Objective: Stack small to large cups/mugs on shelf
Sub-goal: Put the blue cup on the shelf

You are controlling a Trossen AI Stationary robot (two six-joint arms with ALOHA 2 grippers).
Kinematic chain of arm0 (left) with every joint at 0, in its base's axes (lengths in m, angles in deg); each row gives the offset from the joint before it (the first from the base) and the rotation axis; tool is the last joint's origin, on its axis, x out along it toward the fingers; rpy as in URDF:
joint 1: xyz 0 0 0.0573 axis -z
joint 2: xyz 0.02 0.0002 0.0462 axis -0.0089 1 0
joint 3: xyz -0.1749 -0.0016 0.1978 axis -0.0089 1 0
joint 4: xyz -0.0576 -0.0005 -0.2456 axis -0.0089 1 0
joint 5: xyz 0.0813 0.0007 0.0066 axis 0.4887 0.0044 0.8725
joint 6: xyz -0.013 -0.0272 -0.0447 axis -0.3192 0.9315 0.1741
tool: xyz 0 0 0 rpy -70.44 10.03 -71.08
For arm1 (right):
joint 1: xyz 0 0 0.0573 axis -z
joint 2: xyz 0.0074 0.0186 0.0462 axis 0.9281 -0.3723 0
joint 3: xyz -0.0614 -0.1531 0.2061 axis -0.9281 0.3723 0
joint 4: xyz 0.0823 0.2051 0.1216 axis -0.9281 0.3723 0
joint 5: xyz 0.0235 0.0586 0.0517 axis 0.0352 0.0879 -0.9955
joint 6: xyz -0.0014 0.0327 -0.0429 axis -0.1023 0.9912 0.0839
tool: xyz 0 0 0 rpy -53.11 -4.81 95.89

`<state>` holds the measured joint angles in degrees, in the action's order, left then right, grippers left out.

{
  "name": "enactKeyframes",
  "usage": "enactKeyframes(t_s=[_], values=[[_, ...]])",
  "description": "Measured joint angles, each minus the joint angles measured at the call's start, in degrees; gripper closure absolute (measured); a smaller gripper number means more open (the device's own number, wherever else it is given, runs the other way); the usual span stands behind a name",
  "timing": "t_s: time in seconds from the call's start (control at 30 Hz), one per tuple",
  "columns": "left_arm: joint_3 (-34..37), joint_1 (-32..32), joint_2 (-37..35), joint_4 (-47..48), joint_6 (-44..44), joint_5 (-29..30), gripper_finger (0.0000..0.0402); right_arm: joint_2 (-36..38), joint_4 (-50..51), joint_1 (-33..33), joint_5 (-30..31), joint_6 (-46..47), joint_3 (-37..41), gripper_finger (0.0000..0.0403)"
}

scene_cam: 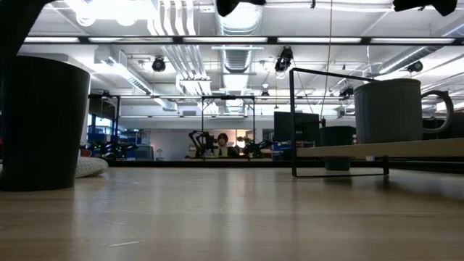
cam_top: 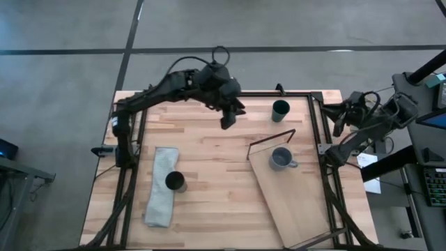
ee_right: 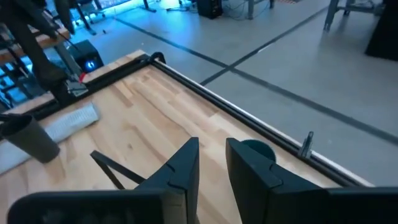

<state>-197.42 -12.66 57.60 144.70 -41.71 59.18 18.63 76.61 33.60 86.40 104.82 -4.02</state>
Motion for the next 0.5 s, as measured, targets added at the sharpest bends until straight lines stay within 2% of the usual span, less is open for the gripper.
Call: enactKeyframes(t_s=[0.13,0.23,0.33,0.5], values=[[0.0,0.0,-2.9,0.4,0.0,1.9,0.0316,0.3,-2.9,0.0,-0.6,-1.4,1.6,0.0328],[0.0,0.0,-3.9,0.6,0.0,4.1,0.0316,-0.6,-10.3,0.0,-1.3,-7.9,3.7,0.0328],[-0.1,0.0,-4.3,0.6,0.0,4.5,0.0316,-1.7,-18.1,0.0,-4.8,-14.4,5.2,0.0328],[-0.1,0.4,-4.8,0.5,0.0,4.5,0.0316,-2.2,-25.2,0.1,-4.8,-16.7,6.5,0.0328]])
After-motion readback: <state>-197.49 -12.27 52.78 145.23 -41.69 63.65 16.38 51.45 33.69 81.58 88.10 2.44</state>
